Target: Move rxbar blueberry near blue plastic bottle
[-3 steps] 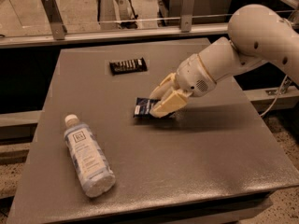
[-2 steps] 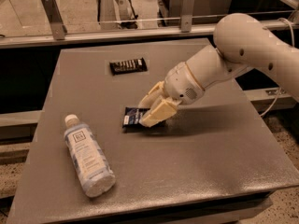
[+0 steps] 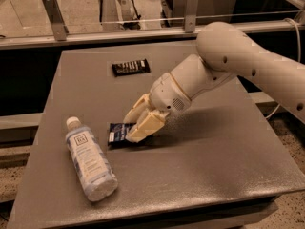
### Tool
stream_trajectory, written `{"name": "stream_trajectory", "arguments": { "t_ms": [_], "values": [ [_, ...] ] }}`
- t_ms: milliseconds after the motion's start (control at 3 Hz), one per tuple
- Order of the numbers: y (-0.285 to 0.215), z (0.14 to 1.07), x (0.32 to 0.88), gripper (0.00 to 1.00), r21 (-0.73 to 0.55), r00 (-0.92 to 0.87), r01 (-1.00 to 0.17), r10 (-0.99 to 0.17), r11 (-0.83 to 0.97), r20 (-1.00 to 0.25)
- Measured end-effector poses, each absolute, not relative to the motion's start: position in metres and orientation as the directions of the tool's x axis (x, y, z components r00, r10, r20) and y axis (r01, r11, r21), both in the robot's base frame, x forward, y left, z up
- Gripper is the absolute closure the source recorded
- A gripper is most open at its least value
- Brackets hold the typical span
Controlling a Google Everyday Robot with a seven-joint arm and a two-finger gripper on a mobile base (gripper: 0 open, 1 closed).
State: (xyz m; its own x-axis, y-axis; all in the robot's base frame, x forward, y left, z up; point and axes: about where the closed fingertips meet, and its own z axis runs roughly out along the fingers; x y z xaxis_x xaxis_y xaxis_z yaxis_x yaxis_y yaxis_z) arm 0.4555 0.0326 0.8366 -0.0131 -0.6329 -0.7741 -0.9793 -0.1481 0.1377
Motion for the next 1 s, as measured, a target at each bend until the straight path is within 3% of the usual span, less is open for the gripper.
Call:
{"name": "stream_trajectory", "arguments": {
  "t_ms": [1000],
  "values": [
    [0.0566,0.8387,0.4346,0.13,0.173,0.000,-0.960,-0.620,-0.219,-0.785]
  ]
}}
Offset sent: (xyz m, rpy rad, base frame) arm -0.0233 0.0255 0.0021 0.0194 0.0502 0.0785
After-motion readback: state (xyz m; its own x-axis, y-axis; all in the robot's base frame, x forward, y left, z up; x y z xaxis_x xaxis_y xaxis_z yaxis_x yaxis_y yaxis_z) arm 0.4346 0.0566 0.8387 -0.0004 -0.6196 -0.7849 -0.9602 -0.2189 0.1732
